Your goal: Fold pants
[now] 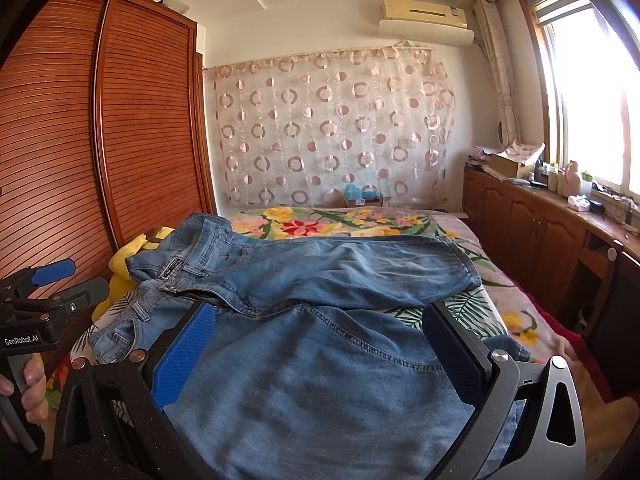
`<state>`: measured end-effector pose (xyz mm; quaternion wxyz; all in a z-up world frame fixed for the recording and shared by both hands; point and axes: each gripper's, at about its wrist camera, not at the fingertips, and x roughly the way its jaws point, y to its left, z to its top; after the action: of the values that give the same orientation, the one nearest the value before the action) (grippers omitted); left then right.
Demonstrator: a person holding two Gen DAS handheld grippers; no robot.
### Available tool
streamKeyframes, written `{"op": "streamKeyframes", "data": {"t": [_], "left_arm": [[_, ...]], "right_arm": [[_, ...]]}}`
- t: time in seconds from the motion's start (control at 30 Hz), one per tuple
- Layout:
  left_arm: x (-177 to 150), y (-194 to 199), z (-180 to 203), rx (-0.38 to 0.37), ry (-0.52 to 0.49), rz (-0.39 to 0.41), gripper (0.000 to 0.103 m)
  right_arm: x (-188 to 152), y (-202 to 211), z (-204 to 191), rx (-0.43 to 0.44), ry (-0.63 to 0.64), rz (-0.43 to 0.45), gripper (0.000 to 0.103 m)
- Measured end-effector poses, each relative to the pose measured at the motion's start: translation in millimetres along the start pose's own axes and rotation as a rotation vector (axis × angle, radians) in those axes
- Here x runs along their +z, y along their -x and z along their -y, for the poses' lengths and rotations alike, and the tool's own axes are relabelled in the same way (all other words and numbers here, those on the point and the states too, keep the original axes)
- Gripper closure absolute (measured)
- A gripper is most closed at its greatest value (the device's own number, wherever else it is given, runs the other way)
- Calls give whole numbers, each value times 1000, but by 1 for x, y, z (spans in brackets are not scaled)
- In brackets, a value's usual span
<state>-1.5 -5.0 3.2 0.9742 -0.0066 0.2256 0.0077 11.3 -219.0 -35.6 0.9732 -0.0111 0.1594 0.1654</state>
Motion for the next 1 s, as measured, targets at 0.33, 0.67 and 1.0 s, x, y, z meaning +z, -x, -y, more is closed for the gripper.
{"op": "streamKeyframes", "data": {"t": [0.33,0.67,1.0], "left_arm": [[0,2,0,-1,2,1,0],[1,0,1,-3,3,3,0],[1,0,1,-3,3,3,0]], "right_arm": [[0,0,1,-1,-2,-1,0],[0,0,2,-1,-5,1,0],[0,0,1,-1,-4,2,0]]}}
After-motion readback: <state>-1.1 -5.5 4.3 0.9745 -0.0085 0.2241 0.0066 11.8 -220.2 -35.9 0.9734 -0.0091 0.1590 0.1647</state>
